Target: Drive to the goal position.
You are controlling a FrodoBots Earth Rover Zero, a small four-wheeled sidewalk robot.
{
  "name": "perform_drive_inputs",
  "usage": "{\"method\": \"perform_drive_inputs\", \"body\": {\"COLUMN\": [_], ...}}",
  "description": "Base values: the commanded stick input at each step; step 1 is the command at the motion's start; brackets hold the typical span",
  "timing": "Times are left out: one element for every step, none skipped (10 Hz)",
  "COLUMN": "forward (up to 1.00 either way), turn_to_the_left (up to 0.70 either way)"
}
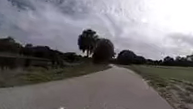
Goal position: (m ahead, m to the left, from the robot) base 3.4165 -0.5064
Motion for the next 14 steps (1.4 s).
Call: {"method": "perform_drive_inputs", "body": {"forward": [0.69, 0.69, 0.69, 0.69, 0.69, 0.69, 0.69, 0.69, 0.69, 0.69, 0.69, 0.69, 0.69, 0.69], "turn_to_the_left": [0.03, 0.03, 0.03, 0.03, 0.03, 0.03, 0.03, 0.03, 0.03, 0.03, 0.03, 0.03, 0.03, 0.03]}}
